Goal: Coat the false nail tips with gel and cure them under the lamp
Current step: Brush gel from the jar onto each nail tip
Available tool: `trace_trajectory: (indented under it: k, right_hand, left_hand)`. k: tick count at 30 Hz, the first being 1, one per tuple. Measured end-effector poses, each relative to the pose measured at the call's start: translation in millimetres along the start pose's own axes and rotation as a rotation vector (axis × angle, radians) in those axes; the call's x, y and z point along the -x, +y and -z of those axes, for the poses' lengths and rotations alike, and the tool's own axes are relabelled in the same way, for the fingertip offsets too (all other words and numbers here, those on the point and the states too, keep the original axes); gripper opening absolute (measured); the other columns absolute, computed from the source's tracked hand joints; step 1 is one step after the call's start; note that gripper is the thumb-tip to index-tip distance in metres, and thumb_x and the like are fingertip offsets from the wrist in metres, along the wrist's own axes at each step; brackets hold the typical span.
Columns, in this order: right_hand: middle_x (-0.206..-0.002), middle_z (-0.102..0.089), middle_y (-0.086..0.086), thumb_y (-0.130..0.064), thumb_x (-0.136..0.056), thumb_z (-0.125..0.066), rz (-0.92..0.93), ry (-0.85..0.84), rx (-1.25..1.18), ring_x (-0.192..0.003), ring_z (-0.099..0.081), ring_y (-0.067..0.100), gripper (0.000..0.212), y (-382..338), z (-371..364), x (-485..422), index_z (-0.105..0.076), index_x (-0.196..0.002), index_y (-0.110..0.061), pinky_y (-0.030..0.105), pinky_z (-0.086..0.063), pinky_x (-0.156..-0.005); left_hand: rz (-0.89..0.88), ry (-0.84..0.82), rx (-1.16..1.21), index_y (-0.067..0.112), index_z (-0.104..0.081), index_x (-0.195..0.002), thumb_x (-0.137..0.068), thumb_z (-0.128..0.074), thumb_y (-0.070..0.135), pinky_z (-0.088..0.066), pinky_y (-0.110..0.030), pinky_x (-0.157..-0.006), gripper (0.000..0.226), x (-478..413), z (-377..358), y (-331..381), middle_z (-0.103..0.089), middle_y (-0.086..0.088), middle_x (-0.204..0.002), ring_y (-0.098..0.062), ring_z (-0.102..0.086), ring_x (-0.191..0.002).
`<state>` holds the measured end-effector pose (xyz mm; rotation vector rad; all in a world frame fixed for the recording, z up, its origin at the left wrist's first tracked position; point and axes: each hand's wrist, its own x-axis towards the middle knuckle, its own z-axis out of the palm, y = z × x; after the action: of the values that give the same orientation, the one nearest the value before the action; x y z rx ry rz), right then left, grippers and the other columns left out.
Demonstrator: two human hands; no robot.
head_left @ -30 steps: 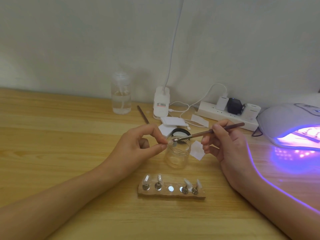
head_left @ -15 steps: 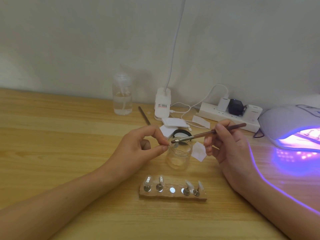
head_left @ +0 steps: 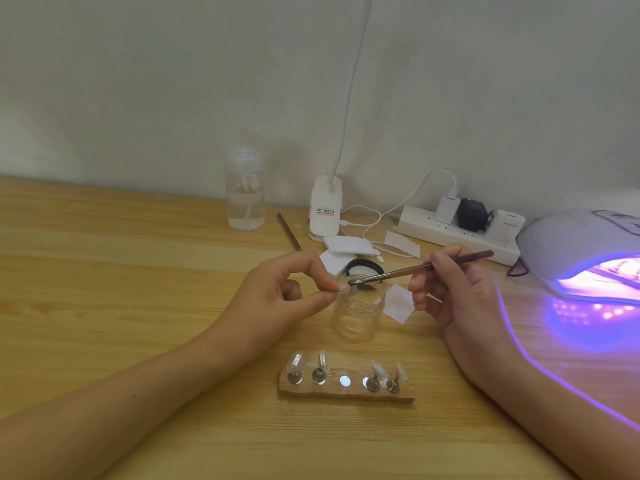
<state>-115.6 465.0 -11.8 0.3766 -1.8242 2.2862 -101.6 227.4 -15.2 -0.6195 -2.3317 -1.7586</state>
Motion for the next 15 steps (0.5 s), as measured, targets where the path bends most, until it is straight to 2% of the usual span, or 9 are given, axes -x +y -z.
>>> trace_trajectory:
  k: [5, 9, 15]
  right_hand:
    - [-0.066, -0.065, 0.007, -0.030, -0.091, -0.056, 0.024, -0.076, -0.005, -0.057, -0.060, 0.016, 0.013, -0.5, -2.0, 1.1, -0.060, -0.082, -0.022, 0.024, -0.051, -0.052]
    - [-0.064, -0.064, 0.007, -0.031, -0.087, -0.057, 0.001, 0.000, -0.008, -0.055, -0.059, 0.015, 0.017, 0.2, 0.5, 0.0, -0.054, -0.086, -0.014, 0.023, -0.050, -0.051]
    - [-0.065, -0.065, 0.007, -0.031, -0.088, -0.056, 0.015, -0.029, 0.013, -0.056, -0.060, 0.016, 0.018, -0.3, -2.0, 0.9, -0.054, -0.087, -0.013, 0.024, -0.051, -0.052]
  left_hand:
    - [0.001, 0.003, 0.001, 0.024, -0.067, -0.077, -0.084, -0.075, 0.012, -0.031, -0.015, -0.049, 0.016, -0.2, 0.2, 0.4, -0.038, 0.010, -0.046, -0.010, -0.031, -0.047]
    - [-0.011, 0.003, -0.005, 0.018, -0.068, -0.081, -0.084, -0.075, 0.012, -0.030, -0.014, -0.048, 0.010, -0.1, 0.4, 0.4, -0.039, 0.012, -0.045, -0.009, -0.031, -0.046]
    - [-0.013, 0.005, -0.007, 0.018, -0.068, -0.081, -0.084, -0.075, 0.013, -0.030, -0.013, -0.049, 0.010, 0.0, 0.1, -0.4, -0.038, 0.012, -0.045, -0.008, -0.030, -0.046]
